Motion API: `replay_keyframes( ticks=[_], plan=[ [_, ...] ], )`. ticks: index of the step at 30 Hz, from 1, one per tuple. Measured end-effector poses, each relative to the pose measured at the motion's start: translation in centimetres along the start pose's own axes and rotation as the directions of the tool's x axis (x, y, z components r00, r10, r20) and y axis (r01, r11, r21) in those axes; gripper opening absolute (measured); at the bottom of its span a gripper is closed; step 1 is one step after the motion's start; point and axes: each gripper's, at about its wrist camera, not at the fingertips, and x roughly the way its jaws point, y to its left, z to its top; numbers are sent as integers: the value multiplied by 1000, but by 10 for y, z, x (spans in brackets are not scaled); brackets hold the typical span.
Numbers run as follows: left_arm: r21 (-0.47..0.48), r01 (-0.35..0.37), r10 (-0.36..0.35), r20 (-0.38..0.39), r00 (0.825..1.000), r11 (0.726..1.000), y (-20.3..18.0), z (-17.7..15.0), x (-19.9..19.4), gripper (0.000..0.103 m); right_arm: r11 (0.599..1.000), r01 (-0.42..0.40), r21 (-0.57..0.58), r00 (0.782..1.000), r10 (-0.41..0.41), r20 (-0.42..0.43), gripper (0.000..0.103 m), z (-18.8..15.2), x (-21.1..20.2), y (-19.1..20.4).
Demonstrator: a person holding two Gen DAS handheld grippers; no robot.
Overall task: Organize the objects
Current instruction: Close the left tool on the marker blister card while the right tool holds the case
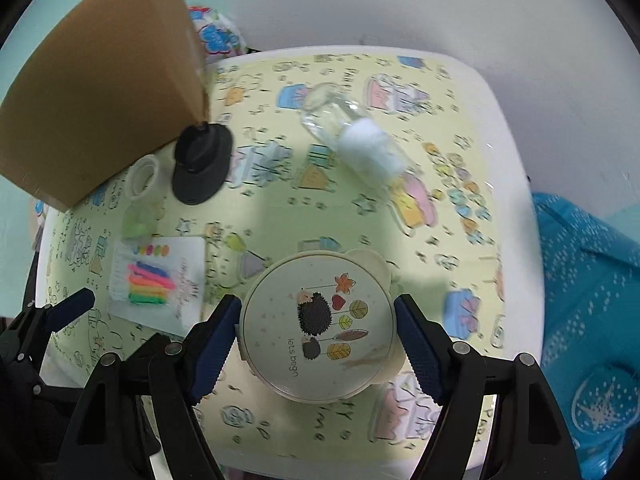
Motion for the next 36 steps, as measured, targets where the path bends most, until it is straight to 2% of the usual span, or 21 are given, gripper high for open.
replay_keyframes(
  ticks=[1, 4, 10, 13, 16, 18, 27, 36],
  plan=[
    [-2, 2, -2, -2, 1000, 1000, -8, 12, 11, 98, 1000, -4, 6, 1000, 4, -1, 79, 0, 0, -1],
    [1, 3, -3, -8, 1000, 1000, -13, 18, 17, 98, 1000, -2, 21, 1000, 2, 4, 79, 9, 3, 1],
    [7, -9, 9, -22, 1000, 1000, -11, 21, 23, 99, 999, -5, 37, 1000, 5, 4, 79, 23, 5, 4],
    [7, -29, 29, 0, 1000, 1000, -11, 24, 24, 99, 999, -15, 44, 1000, 15, -3, 79, 21, 5, 0],
    [2, -54, 54, 30, 998, 999, -9, 24, 22, 91, 998, -23, 60, 1000, 23, -12, 79, 22, 8, -1],
    [-2, -56, 56, 58, 997, 998, -7, 23, 18, 77, 997, -33, 68, 999, 34, -14, 79, 20, 5, -2],
    [-45, -4, 5, 24, 1000, 999, 5, 19, 10, 74, 998, -34, 60, 999, 35, -13, 79, 20, 1, 7],
    [-19, -83, 83, -1, 997, 996, 16, 14, -3, 74, 999, -27, 38, 999, 28, -22, 79, 24, -5, 23]
  ],
)
